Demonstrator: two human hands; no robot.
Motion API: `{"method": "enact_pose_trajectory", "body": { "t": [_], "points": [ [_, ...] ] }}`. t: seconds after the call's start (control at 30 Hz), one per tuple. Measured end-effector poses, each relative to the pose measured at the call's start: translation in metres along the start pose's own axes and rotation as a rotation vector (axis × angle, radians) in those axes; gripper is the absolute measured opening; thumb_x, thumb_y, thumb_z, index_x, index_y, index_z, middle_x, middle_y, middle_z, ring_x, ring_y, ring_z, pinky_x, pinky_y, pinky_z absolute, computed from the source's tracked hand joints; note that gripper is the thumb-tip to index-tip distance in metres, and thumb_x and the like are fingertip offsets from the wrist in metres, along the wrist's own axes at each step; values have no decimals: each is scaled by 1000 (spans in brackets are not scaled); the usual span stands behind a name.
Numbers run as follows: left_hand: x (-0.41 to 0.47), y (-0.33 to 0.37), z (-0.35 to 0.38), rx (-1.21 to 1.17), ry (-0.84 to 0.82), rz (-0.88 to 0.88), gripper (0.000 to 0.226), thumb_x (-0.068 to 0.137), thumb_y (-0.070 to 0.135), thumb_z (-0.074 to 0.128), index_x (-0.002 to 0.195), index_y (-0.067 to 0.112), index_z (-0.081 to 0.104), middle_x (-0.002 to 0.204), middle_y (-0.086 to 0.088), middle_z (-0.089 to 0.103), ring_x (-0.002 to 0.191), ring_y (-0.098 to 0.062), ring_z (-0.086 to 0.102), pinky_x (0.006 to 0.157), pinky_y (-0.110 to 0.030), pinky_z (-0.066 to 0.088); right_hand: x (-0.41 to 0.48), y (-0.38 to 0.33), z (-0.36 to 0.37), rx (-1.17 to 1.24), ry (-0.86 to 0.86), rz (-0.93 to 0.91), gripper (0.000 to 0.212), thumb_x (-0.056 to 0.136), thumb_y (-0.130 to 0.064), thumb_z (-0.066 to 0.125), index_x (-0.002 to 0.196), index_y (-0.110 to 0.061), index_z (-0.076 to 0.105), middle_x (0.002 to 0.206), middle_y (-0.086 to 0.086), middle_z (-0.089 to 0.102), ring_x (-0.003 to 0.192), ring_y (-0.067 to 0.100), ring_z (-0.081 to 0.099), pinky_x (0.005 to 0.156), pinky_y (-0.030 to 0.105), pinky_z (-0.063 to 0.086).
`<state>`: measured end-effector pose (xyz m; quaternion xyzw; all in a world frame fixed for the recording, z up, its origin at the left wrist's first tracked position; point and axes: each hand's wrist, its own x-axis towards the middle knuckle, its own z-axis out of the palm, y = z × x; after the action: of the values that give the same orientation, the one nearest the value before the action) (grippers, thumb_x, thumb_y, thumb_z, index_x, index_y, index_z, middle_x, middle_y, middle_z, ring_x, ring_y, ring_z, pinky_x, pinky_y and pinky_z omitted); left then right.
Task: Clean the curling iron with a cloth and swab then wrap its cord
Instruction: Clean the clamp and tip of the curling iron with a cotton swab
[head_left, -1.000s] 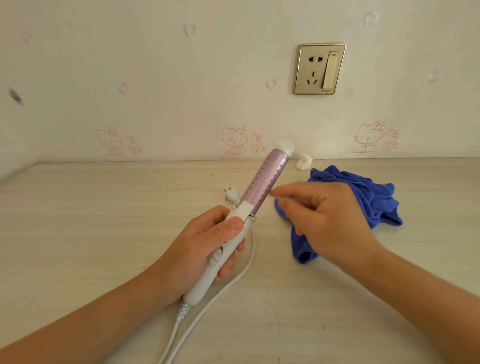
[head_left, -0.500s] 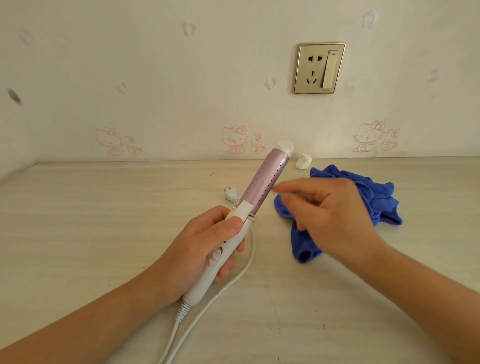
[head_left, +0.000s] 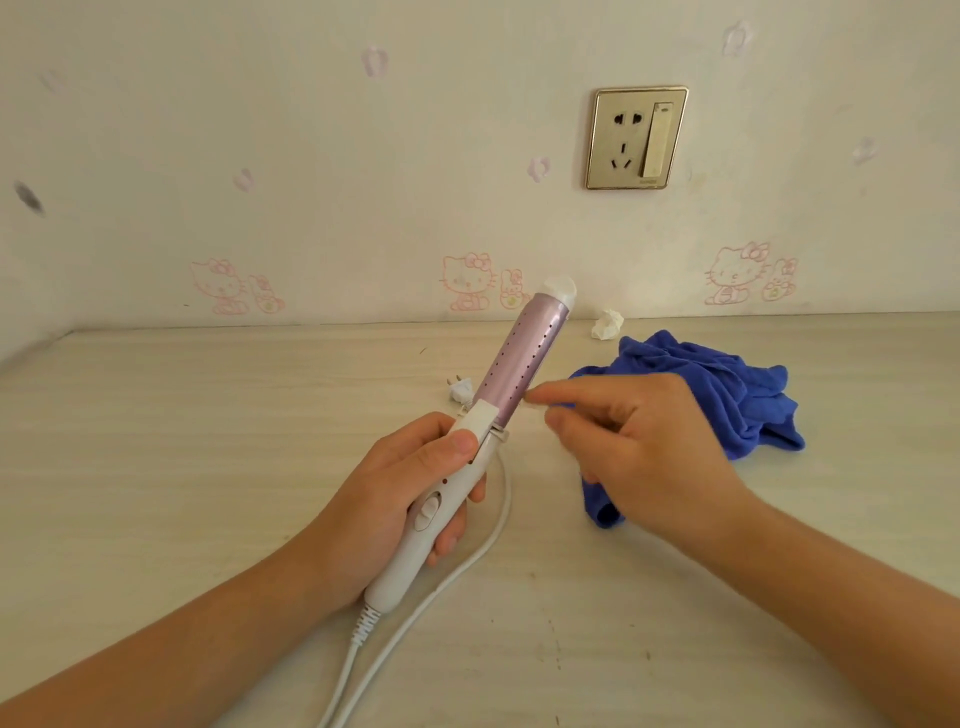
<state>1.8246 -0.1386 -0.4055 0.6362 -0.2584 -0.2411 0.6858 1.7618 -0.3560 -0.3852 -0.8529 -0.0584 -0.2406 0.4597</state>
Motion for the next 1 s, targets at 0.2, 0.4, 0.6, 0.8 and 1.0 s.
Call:
{"method": "enact_pose_trajectory", "body": {
  "t": [0.2,0.4,0.6,0.8,1.0],
  "points": [
    [-2,0,0,10,-1,0,52,85,49,64,96,0,54,85,-16,63,45,-21,49,44,-26,42,4,3,-7,68,59,30,36,98,-5,62,116,-33,76,49,13,44,46,17,38,45,30,38],
    [-2,1,-1,-11,28,5,56,83,49,65,99,-3,53,84,-18,62,44,-21,49,43,-25,41,-9,-1,7,0,-141,-22,38,98,-5,63,119,-36,72,47,5,50,43,24,44,49,31,47],
    [-1,0,0,13,-19,-12,45,84,48,66,92,5,57,85,-16,63,45,-21,49,44,-26,42,14,4,-18,61,134,76,34,98,-7,61,107,-36,77,52,19,47,47,24,38,48,36,41],
    [-3,-1,-2,-20,6,15,59,86,50,62,104,-6,53,83,-16,62,44,-20,49,42,-25,41,-15,-8,9,32,-129,-43,41,97,-5,64,123,-37,70,50,9,48,45,10,40,48,31,46],
    [0,-1,-2,-9,-6,12,54,86,50,63,99,-2,55,85,-17,63,45,-21,50,43,-26,42,-1,-3,-2,5,-55,1,34,97,-4,63,111,-32,77,52,8,56,43,21,49,48,32,50]
  ]
}}
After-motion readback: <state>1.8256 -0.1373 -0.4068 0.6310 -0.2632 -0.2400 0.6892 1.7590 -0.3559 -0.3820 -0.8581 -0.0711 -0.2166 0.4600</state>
